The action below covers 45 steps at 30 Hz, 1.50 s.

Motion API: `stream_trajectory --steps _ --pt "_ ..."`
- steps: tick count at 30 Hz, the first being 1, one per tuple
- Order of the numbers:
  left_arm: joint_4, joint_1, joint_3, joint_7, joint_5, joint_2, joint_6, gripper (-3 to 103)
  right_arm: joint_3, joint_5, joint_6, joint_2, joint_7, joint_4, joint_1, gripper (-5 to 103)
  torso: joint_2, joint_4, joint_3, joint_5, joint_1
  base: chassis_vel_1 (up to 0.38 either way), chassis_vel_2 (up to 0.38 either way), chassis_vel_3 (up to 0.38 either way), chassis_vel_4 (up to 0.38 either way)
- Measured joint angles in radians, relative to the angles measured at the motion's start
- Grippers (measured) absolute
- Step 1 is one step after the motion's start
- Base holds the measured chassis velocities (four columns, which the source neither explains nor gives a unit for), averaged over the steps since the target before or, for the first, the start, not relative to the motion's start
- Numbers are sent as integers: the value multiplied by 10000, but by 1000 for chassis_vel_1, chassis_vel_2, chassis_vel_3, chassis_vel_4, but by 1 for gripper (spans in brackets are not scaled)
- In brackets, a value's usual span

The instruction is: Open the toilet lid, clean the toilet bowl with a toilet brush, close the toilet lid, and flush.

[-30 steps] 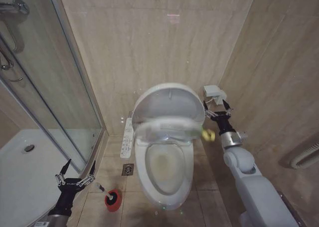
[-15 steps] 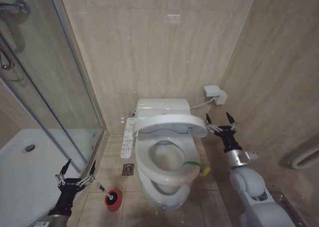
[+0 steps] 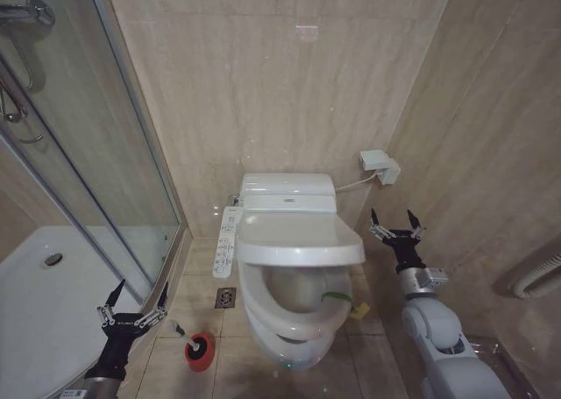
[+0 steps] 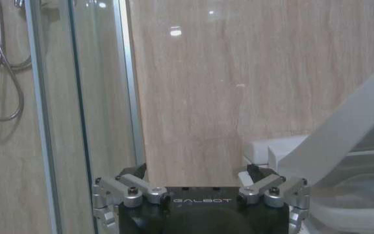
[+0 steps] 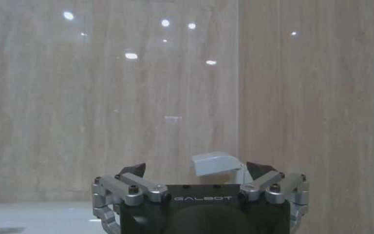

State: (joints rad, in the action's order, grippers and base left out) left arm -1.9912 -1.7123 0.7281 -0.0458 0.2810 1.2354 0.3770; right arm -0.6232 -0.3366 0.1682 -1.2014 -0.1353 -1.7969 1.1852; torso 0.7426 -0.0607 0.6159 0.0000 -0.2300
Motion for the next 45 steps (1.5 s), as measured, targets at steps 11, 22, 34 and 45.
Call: stream_trajectory --steps 11,22,34,45 --pt "0 0 0 0 0 0 0 100 34 -196 -574 179 -290 -407 83 100 0 -1 0 0 0 0 0 0 0" --pt "0 0 0 0 0 0 0 100 52 -79 -1142 476 -887 -743 472 100 0 0 0 0 0 0 0 0 0" --pt "0 0 0 0 0 0 0 100 -223 -108 -1260 448 -1064 -1492 1490 100 0 0 -2 -1 0 0 0 0 0" --pt "0 -1 0 0 0 0 0 100 -229 -69 -1233 -43 -1055 -2344 2467 100 1 0 -2 -1 0 0 0 0 0"
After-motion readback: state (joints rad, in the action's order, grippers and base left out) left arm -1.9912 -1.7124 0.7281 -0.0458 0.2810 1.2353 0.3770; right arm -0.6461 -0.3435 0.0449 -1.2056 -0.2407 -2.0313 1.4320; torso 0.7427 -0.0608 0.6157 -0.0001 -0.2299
